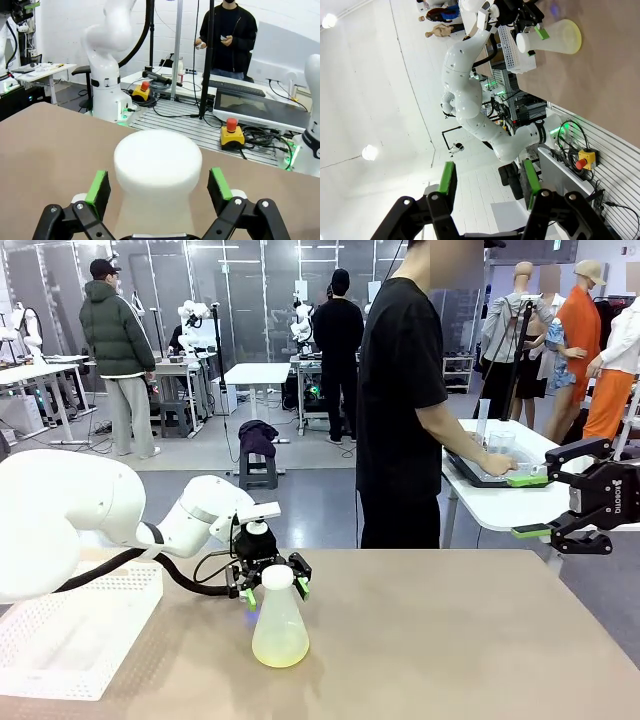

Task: Prepare the solutions needed for the experiment.
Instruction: When the human places the Big flask in the center of the table, pick up the Big flask and place it in the left Organizing basket.

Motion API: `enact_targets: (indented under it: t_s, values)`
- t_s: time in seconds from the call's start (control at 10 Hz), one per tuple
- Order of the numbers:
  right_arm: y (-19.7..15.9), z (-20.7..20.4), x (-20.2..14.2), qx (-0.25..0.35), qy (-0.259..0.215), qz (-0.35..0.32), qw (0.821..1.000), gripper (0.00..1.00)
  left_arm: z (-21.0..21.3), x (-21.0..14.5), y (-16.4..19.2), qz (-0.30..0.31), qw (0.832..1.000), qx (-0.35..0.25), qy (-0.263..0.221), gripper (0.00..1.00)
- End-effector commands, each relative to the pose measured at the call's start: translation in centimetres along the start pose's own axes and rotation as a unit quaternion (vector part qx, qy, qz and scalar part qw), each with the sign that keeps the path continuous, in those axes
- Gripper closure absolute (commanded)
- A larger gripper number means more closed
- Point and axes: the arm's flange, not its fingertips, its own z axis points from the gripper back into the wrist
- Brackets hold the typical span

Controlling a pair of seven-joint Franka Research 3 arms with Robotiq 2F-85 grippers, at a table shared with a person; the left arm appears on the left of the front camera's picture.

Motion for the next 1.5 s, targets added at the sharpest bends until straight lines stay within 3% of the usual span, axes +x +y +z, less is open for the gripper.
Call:
enact_targets:
  t_s: [0.0, 0.2, 0.3, 0.4, 0.5, 0.6, 0.7, 0.8, 0.9, 1.0, 1.1, 1.2, 1.3, 1.4]
  values:
    - [0.22, 0.20, 0.02, -0.002, 0.003, -0.001, 1.000, 0.34, 1.04, 0.16, 0.83, -0.005, 1.000, -0.017, -0.004, 0.00]
    - [0.22, 0.20, 0.02, -0.002, 0.003, -0.001, 1.000, 0.34, 1.01, 0.32, 0.70, -0.013, 1.000, -0.026, -0.001, 0.00]
    - [0.22, 0.20, 0.02, -0.002, 0.003, -0.001, 1.000, 0.34, 0.95, 0.34, 0.66, -0.012, 1.000, -0.026, -0.013, 0.20]
    - [0.22, 0.20, 0.02, -0.002, 0.003, -0.001, 1.000, 0.34, 0.88, 0.36, 0.66, -0.015, 0.999, -0.033, -0.018, 0.20]
    - [0.22, 0.20, 0.02, -0.002, 0.003, -0.001, 1.000, 0.34, 0.96, 0.35, 0.68, -0.014, 0.999, -0.032, -0.016, 0.40]
    - [0.22, 0.20, 0.02, -0.002, 0.003, -0.001, 1.000, 0.34, 1.22, 0.48, 0.71, -0.018, 0.999, -0.025, -0.012, 0.25]
    - [0.22, 0.20, 0.02, -0.002, 0.003, -0.001, 1.000, 0.34, 1.31, 0.48, 0.80, -0.013, 0.999, -0.027, -0.014, 0.60]
    - [0.22, 0.20, 0.02, -0.002, 0.003, -0.001, 1.000, 0.34, 1.38, 0.50, 0.90, -0.012, 0.999, -0.028, -0.015, 0.45]
    - [0.22, 0.20, 0.02, -0.002, 0.003, -0.001, 1.000, 0.34, 1.41, 0.52, 0.96, -0.011, 0.999, -0.032, -0.017, 0.80]
    - [0.22, 0.20, 0.02, -0.002, 0.003, -0.001, 1.000, 0.34, 1.47, 0.56, 0.97, -0.010, 0.999, -0.033, -0.017, 0.65]
    - [0.22, 0.20, 0.02, -0.002, 0.003, -0.001, 1.000, 0.34, 1.52, 0.58, 1.05, -0.010, 0.999, -0.034, -0.019, 1.00]
    - [0.22, 0.20, 0.02, -0.002, 0.003, -0.001, 1.000, 0.34, 1.57, 0.58, 1.12, -0.011, 0.999, -0.035, -0.018, 0.85]
    - [0.22, 0.20, 0.02, -0.002, 0.003, -0.001, 1.000, 0.34, 1.61, 0.57, 1.24, -0.010, 0.999, -0.034, -0.019, 1.00]
    - [0.22, 0.20, 0.02, -0.002, 0.003, -0.001, 1.000, 0.34, 1.67, 0.61, 1.30, -0.010, 0.999, -0.035, -0.018, 1.00]
